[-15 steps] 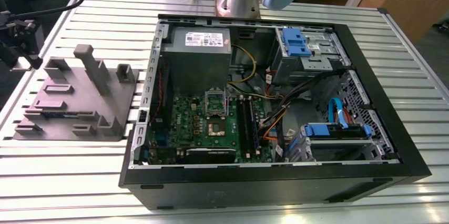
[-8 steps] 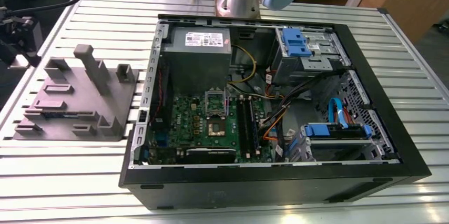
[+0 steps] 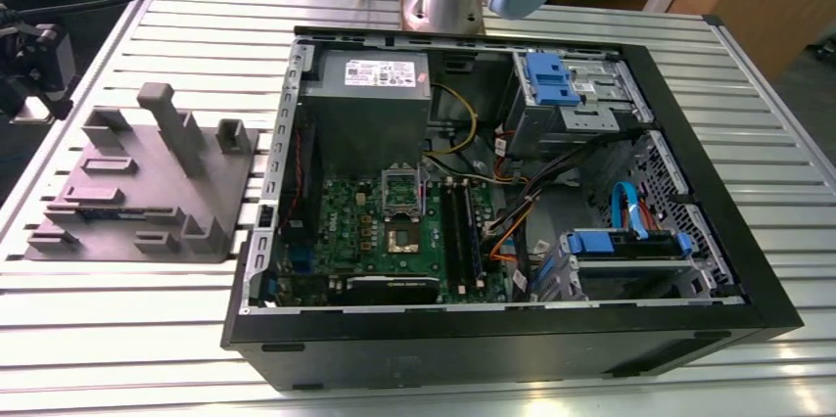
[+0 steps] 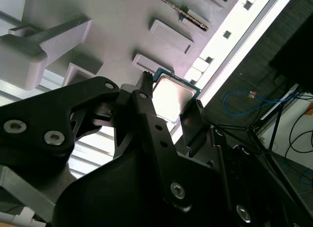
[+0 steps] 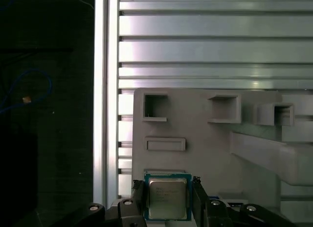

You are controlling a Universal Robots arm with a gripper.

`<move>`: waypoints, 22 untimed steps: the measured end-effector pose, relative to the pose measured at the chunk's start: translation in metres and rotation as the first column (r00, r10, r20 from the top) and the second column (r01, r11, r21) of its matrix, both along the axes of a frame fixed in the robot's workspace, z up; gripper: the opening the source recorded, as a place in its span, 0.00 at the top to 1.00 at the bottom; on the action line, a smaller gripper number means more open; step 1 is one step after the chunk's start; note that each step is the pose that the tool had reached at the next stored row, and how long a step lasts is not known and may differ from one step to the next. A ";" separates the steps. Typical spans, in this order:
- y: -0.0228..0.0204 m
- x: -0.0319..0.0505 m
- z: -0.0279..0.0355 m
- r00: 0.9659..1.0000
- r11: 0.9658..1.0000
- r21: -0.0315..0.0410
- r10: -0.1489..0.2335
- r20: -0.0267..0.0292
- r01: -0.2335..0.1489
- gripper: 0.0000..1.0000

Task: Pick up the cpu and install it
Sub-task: 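Pick up the cpu and move it towards the insertion slot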

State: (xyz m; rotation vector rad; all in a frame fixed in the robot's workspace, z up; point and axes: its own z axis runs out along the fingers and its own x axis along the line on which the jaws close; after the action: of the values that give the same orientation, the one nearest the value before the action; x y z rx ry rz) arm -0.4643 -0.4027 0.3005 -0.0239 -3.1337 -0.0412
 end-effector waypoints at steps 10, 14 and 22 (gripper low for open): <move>0.0000 0.0000 0.0038 1.000 1.000 0.000 0.000 -0.001 0.000 0.53; 0.0000 0.0000 0.0069 1.000 1.000 0.000 0.000 0.000 0.000 0.53; 0.0000 0.0000 0.0141 1.000 1.000 0.000 0.000 0.000 0.000 0.53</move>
State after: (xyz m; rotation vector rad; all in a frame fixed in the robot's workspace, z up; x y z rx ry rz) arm -0.4643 -0.4027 0.3146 -0.0239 -3.1334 -0.0409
